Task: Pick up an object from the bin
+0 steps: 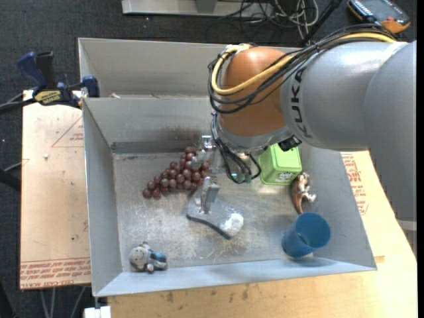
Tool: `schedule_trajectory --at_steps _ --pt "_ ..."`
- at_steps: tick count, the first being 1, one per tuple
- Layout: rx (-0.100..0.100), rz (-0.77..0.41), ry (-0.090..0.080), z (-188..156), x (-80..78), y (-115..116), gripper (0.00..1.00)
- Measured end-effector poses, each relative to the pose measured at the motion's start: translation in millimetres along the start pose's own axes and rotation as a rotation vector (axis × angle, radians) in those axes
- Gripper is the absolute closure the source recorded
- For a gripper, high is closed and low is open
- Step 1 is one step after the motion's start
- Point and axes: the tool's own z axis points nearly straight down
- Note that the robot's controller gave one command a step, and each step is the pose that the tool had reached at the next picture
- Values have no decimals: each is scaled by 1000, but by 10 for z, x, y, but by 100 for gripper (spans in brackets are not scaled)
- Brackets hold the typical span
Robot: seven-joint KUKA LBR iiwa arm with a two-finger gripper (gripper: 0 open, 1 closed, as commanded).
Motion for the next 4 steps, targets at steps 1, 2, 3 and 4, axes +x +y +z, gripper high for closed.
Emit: schedule_trajectory --at_steps 1,2,3,4 --pt "-1 2 -8 -44 -19 -5 0" --pt "0 -94 -18 200 -229 77 0" --pt "-3 -269 -8 828 -642 128 0" --pt "-5 -386 -15 801 -651 83 0"
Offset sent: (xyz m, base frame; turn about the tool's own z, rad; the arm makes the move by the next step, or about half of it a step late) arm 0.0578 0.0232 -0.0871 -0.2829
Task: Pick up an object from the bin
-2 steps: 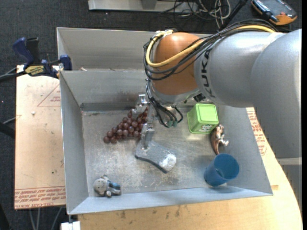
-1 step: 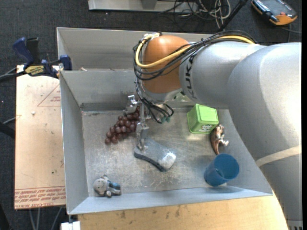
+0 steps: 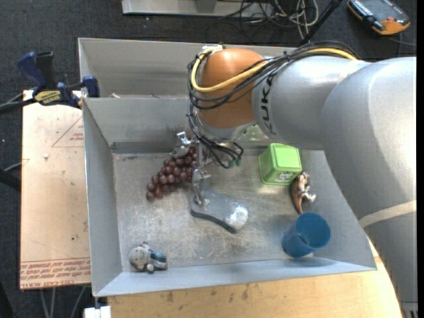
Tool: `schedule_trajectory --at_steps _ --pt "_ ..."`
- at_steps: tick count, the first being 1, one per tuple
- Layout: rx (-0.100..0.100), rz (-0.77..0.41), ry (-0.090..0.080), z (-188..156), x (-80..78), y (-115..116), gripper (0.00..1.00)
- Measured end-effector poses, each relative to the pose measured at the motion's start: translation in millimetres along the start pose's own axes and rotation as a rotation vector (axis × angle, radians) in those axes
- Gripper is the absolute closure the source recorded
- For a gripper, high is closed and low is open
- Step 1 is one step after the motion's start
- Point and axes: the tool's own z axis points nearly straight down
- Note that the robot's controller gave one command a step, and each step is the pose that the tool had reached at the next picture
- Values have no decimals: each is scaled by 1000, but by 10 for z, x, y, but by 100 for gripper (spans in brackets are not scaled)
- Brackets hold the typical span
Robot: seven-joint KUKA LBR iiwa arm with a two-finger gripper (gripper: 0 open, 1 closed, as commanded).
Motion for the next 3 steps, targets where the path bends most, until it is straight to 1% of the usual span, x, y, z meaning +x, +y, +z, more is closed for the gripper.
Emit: schedule_trajectory --at_steps 1,2,3 --pt "3 76 6 -7 -13 28 0" --pt "1 3 -1 -47 -39 22 100" --pt "1 3 -1 -46 -38 21 100"
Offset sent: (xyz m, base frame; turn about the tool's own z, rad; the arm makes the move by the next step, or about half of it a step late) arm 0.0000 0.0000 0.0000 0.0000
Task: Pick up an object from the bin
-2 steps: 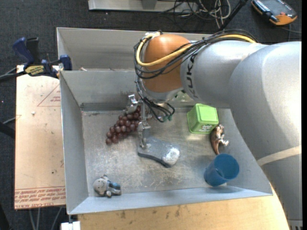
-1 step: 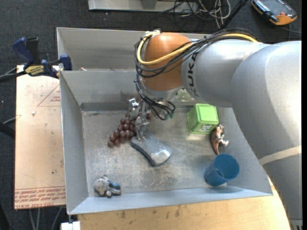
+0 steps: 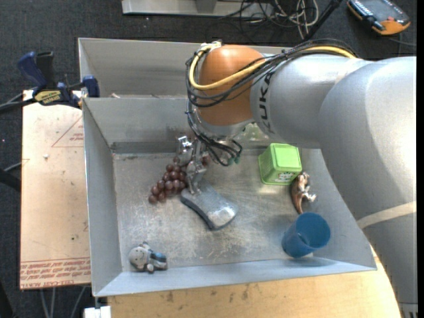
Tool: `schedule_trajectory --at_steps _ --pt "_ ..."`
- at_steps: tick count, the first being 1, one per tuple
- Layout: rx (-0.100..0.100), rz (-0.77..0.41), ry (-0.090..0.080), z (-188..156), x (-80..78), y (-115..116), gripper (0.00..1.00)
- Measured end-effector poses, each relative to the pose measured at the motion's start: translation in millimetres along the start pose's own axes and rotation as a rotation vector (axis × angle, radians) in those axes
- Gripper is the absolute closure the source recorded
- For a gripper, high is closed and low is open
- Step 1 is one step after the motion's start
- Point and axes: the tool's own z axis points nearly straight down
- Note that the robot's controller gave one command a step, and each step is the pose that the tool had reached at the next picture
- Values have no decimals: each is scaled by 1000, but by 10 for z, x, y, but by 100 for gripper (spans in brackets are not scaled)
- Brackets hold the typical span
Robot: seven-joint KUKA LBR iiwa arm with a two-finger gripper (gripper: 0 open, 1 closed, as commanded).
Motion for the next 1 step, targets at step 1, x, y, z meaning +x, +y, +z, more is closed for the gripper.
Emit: schedule_trajectory --at_steps 1 --pt "5 1 1 -829 -28 6 100"
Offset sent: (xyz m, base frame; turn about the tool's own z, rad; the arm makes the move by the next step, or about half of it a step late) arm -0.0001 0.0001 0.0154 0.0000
